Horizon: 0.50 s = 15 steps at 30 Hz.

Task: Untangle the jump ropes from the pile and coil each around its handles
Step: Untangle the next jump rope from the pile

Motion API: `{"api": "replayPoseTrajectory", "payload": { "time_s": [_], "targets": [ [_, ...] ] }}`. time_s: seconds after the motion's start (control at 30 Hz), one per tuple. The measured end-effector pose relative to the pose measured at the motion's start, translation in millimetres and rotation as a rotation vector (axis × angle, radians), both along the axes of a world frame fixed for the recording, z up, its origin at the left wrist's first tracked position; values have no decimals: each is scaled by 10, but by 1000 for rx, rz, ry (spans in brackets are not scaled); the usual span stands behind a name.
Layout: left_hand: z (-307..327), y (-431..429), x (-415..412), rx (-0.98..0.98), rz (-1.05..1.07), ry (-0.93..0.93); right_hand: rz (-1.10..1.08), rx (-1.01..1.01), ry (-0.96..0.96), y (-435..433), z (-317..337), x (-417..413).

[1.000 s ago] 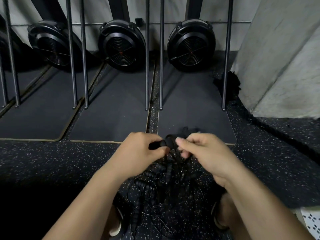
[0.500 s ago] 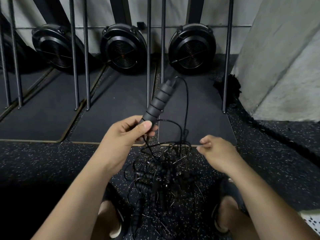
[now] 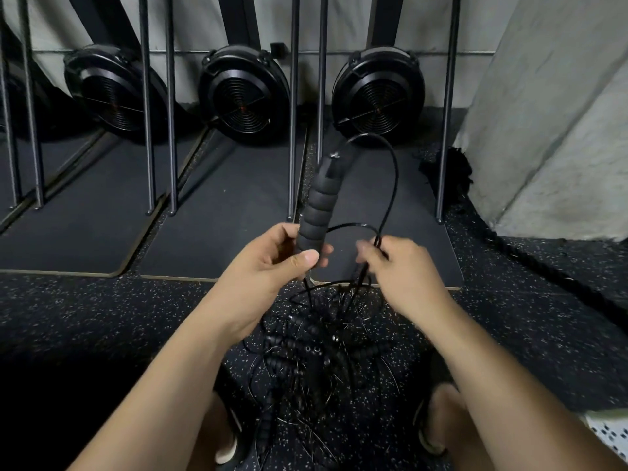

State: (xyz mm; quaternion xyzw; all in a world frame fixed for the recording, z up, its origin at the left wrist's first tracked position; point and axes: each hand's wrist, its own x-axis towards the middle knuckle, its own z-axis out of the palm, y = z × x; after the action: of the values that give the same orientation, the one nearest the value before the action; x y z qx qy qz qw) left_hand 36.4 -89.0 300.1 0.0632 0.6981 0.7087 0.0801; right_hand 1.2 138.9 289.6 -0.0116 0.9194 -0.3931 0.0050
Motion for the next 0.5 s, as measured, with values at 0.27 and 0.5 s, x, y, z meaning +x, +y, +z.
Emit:
{"api": "replayPoseTrajectory", "payload": {
  "time_s": [0.27, 0.5],
  "targets": [
    [-83, 325, -3, -33, 58, -209, 253, -30, 2, -51, 919, -148],
    [-11, 503, 29, 148, 41, -232, 377, -503, -222, -246, 1150, -201]
  ]
}}
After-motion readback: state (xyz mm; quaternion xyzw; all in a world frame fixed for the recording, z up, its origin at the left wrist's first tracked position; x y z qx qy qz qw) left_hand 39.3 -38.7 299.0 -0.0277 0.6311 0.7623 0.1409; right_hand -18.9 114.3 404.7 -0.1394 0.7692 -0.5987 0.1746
